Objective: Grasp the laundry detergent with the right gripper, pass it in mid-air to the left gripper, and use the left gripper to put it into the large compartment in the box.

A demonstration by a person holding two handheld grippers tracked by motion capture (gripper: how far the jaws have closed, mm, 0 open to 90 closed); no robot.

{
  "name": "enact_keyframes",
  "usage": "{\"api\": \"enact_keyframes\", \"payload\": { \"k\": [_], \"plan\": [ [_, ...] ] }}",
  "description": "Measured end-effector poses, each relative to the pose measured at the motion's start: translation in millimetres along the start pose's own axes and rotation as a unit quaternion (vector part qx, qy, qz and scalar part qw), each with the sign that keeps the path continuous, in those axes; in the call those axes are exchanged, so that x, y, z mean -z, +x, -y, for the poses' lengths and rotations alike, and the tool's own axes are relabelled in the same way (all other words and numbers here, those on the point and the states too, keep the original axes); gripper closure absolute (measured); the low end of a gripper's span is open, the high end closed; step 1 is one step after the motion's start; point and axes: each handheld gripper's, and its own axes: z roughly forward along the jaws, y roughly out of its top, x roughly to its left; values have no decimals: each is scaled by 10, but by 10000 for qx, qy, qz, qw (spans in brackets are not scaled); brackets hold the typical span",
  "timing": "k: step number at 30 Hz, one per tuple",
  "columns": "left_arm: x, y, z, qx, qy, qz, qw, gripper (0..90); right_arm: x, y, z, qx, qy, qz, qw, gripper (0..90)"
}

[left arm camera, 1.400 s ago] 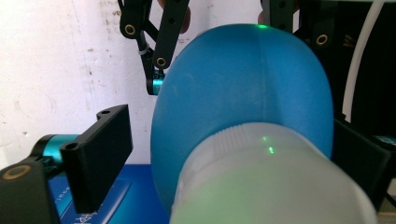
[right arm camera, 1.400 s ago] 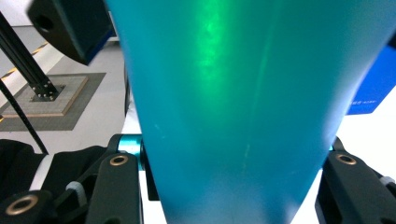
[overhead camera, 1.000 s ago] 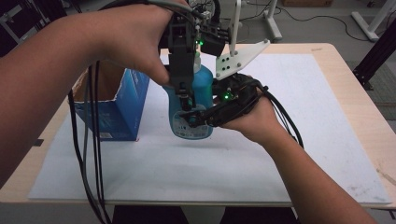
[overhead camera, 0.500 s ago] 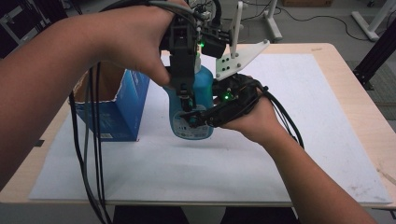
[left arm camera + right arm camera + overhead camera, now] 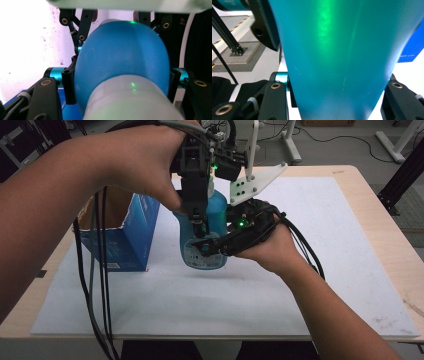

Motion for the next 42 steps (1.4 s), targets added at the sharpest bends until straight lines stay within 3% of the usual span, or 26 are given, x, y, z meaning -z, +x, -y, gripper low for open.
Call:
{"api": "enact_keyframes", "payload": {
  "k": [21,24,27,32,42],
  "plan": [
    [-34,-20,-35,-41,82,-50,9999,388,-14,18,12,24,36,-49,10000,433],
    [-40,-29,-30,-34,101,-52,9999,387,40,20,21,-56,-88,-94,9999,327],
    [-30,-23,-24,-30,87,-53,9999,387,67,22,46,-36,-22,-120,9999,249],
    [-22,-21,-11,-3,101,-44,9999,387,148,28,89,-72,42,-153,9998,196],
    [9,-17,-4,35,97,-38,9999,387,343,45,68,-36,116,107,9999,88]
  ]
}}
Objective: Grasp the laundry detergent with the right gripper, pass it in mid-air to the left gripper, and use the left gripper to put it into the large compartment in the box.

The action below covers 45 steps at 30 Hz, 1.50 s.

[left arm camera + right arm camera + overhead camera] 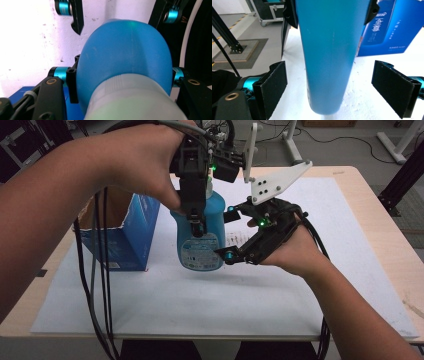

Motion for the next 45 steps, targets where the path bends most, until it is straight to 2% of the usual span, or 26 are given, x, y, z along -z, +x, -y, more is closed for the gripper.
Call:
{"api": "enact_keyframes", "payload": {
  "k": [2,9,13,17,18,20,21,22,26,27,30,31,32,33,34,36,37,40,42,43,44,45],
  "plan": [
    [9,-1,7,53,12,25,10000,387,29,9,-6,8,119,139,9998,35],
    [56,-2,35,187,6,46,9998,387,175,20,-35,95,317,287,9990,15],
    [121,9,85,348,-59,32,9994,386,256,10,-57,134,614,346,9974,5],
    [229,36,171,729,-148,37,9972,385,383,-4,-109,248,1083,500,9925,5],
    [258,44,190,811,-150,41,9966,385,416,-13,-129,291,1233,541,9905,5],
    [335,62,244,1083,-191,52,9939,384,484,-45,-174,278,1523,520,9866,5],
    [391,78,280,1303,-206,70,9912,384,506,-57,-189,272,1651,534,9845,5],
    [437,94,313,1462,-251,74,9889,384,544,-73,-214,273,1891,552,9800,5],
    [606,160,452,2125,-344,90,9765,383,648,-107,-270,326,2457,576,9671,6],
    [659,183,500,2331,-331,73,9719,383,663,-109,-278,332,2525,578,9653,6],
    [771,239,610,2827,-275,-30,9588,383,706,-106,-314,407,2828,594,9565,6],
    [812,262,657,3023,-252,-67,9529,383,715,-103,-327,424,2895,597,9544,6],
    [835,276,686,3154,-262,-90,9486,383,726,-103,-340,464,2934,603,9530,6],
    [870,299,731,3316,-275,-111,9429,383,733,-103,-348,469,2949,606,9525,6],
    [900,320,781,3532,-313,-110,9350,383,743,-103,-357,478,2947,613,9524,6],
    [900,320,781,3532,-313,-110,9350,383,752,-104,-364,484,2937,624,9526,6],
    [996,391,974,4121,-436,-134,9100,383,772,-117,-362,494,2912,616,9534,6],
    [1059,411,1117,4499,-493,-357,8910,383,783,-130,-341,469,2954,643,9520,6],
    [1089,428,1213,4771,-454,-502,8763,383,787,-134,-328,462,2919,658,9531,6],
    [1100,436,1262,4938,-450,-554,8666,383,787,-133,-319,463,2894,666,9538,6],
    [1100,436,1262,4938,-450,-554,8666,383,787,-132,-313,458,2893,665,9538,6],
    [1115,461,1359,5240,-432,-637,8483,383,781,-135,-302,463,2883,668,9541,6]
  ]
}}
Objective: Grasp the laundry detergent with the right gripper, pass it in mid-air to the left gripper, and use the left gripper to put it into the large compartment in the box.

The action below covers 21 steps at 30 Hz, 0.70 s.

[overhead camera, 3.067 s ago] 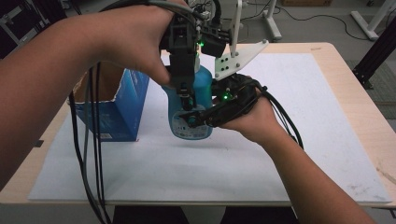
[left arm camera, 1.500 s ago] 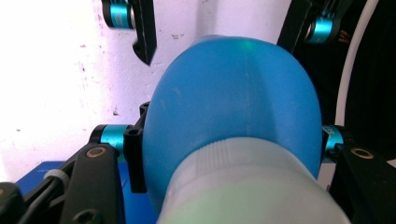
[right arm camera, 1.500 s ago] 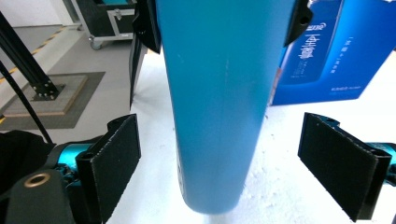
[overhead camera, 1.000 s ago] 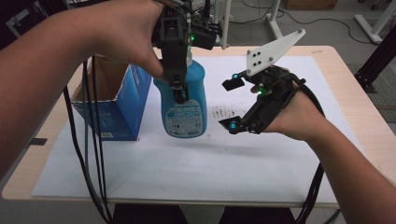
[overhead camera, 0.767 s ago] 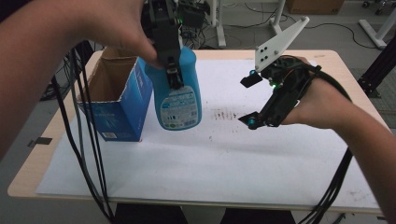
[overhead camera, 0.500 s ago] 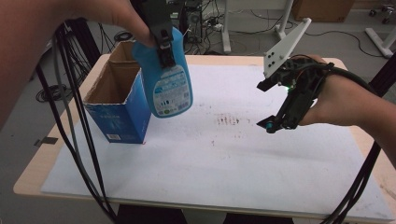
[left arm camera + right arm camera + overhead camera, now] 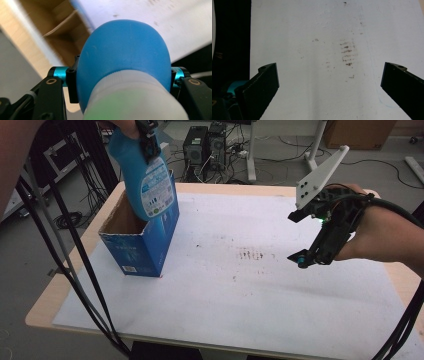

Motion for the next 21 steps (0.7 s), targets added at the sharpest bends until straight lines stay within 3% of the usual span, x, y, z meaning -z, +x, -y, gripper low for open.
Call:
{"api": "enact_keyframes", "payload": {
  "k": [1,2,5,9,10,15,17,20,21],
  "plan": [
    [0,0,0,0,0,0,10000,383,-9,0,4,-1,28,5,10000,6],
    [-4,96,18,304,27,-77,9995,383,-20,0,5,6,44,0,10000,6],
    [-39,219,37,675,137,-186,9975,383,-38,8,3,6,52,-9,10000,6],
    [-87,338,49,799,230,-288,9961,383,-28,6,6,-10,54,-23,10000,6],
    [-150,402,53,927,259,-286,9949,383,-27,4,13,-36,65,-26,10000,6],
    [-307,513,50,949,348,-208,9947,383,-24,-13,42,-102,128,-39,9999,6],
    [-447,555,31,879,435,-175,9950,383,-27,-32,54,-149,173,-53,9997,6],
    [-553,567,13,732,495,-160,9960,383,-32,-41,59,-175,190,-64,9996,6],
    [-666,574,0,442,574,-111,9973,383,-38,-59,64,-186,208,-53,9996,6]
  ]
}}
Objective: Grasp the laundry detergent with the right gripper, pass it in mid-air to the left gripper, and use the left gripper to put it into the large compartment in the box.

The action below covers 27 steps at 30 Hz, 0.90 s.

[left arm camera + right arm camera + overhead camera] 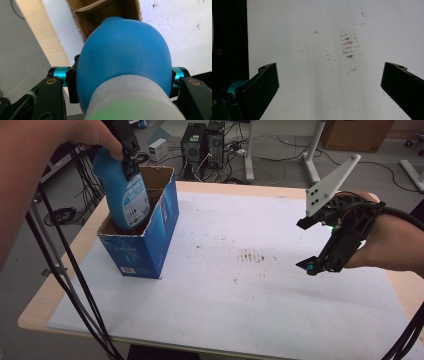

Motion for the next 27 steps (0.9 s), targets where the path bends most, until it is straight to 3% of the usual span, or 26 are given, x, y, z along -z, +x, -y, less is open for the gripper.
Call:
{"api": "enact_keyframes", "payload": {
  "k": [1,2,4,7,9,10,11,14,15,17,18,21,23,25,27],
  "plan": [
    [0,0,0,0,0,0,10000,383,0,0,0,0,0,0,10000,6],
    [-124,-4,-21,-378,68,39,9993,384,0,-15,6,-59,24,1,10000,6],
    [-256,-20,-36,-768,131,68,9969,384,-4,-39,11,-62,34,2,10000,6],
    [-442,-27,-59,-1323,273,94,9908,384,-8,-64,18,-121,78,5,9999,6],
    [-566,-18,-72,-1681,389,112,9849,384,-10,-82,28,-148,100,5,9998,6],
    [-566,-18,-72,-1681,389,112,9849,384,-10,-82,28,-148,100,5,9998,6],
    [-655,-15,-83,-1976,444,141,9792,384,-13,-92,35,-168,112,0,9998,6],
    [-807,-20,-94,-2337,358,196,9715,384,-22,-118,58,-238,165,-1,9996,6],
    [-846,-24,-94,-2321,339,215,9719,383,-27,-128,65,-248,176,3,9995,6],
    [-934,-14,-106,-2525,393,217,9666,384,-34,-135,70,-283,195,3,9994,6],
    [-984,-16,-107,-2519,367,248,9667,383,-41,-145,73,-268,202,-1,9994,6],
    [-1109,-21,-118,-2756,367,243,9603,383,-55,-153,74,-294,235,4,9993,6],
    [-1187,-31,-116,-2848,346,217,9577,383,-61,-156,74,-305,249,8,9992,6],
    [-1174,-23,-107,-2849,200,250,9580,383,-70,-160,80,-340,225,15,9992,6],
    [-1186,-14,-96,-2837,259,261,9582,383,-88,-171,87,-358,239,9,9991,6]
  ]
}}
